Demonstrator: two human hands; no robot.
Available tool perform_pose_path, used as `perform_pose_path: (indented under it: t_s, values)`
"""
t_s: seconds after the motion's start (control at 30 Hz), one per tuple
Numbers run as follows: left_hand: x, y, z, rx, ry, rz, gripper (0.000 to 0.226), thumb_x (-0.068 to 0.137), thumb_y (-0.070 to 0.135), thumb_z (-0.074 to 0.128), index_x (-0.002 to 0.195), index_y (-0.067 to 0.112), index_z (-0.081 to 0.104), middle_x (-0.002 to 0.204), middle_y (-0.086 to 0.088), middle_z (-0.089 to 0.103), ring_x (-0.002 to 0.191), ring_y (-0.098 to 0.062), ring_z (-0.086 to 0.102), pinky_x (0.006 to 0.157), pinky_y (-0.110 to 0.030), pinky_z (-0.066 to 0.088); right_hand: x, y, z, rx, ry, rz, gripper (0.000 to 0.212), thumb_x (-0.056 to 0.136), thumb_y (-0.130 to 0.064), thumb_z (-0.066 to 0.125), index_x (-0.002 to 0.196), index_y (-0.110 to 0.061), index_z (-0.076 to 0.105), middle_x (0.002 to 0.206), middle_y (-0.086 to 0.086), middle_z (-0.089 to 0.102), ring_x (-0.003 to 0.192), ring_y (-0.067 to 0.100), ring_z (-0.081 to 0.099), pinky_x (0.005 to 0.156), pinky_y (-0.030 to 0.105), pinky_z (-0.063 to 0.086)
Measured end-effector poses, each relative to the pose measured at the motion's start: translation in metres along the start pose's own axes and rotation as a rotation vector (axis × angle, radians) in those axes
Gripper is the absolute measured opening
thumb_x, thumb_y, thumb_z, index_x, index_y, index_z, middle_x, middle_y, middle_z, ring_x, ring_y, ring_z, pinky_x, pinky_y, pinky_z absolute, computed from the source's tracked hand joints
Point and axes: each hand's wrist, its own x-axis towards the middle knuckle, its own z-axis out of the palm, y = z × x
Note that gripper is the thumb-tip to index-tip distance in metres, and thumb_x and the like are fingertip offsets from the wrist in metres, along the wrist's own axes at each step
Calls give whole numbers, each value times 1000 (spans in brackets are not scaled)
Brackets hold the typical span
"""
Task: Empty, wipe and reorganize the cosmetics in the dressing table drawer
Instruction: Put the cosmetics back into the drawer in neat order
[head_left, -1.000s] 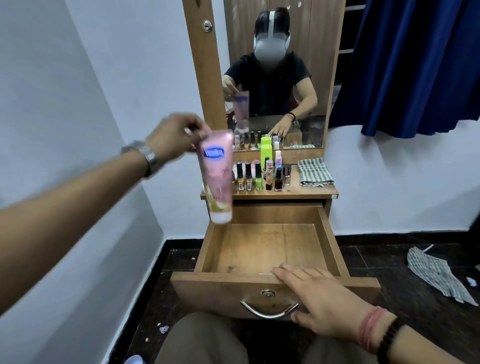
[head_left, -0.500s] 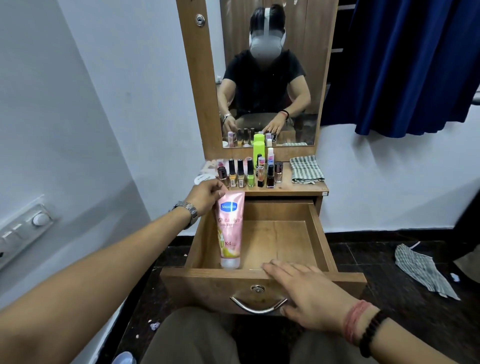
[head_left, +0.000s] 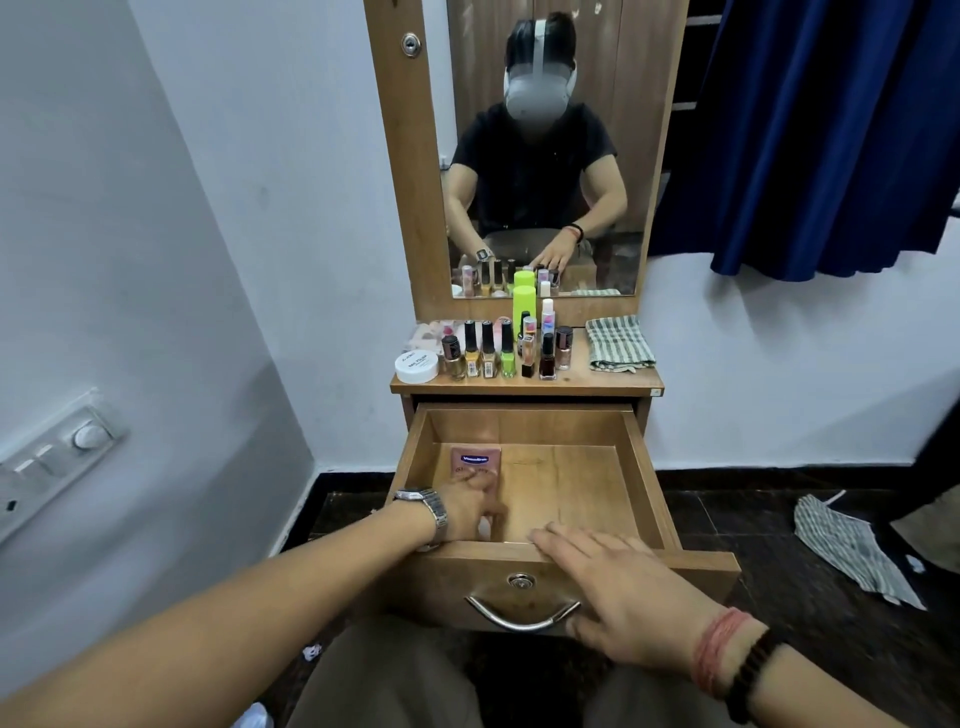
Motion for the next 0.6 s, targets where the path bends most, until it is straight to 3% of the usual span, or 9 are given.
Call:
perform_pose_path:
  t_s: [0.07, 0.17, 0.33, 0.6]
  values:
    - [-3, -1, -1, 55, 7, -24, 53, 91, 24, 55, 141, 31, 39, 157, -4, 8, 144, -31, 7, 113, -40, 18, 0, -1, -1, -1, 2, 2, 80, 89, -40, 52, 152, -37, 3, 161, -11, 8, 146, 12, 15, 117, 33, 11]
    - [-7, -7, -4, 107, -2, -76, 55, 89, 26, 57, 140, 31, 38, 156, -2, 11, 143, -31, 11, 110, -47, 27, 0, -2, -2, 1, 5, 3, 81, 88, -40, 52, 152, -37, 3, 161, -10, 8, 146, 12, 15, 117, 33, 12]
    - [-11, -20, -6, 146, -10, -120, 54, 85, 22, 60, 136, 19, 42, 143, -8, 39, 125, -30, 43, 99, -41, 44, 0, -2, -1, -1, 8, 7, 82, 88, -38, 53, 152, -37, 3, 161, -10, 9, 146, 13, 16, 117, 33, 12]
    - [-17, -24, -8, 204, -22, -40, 54, 88, 27, 56, 139, 26, 40, 153, -4, 22, 135, -29, 30, 106, -41, 37, 0, -2, 0, -4, 1, 15, 84, 88, -38, 54, 152, -38, 1, 161, -11, 7, 146, 14, 15, 116, 34, 12]
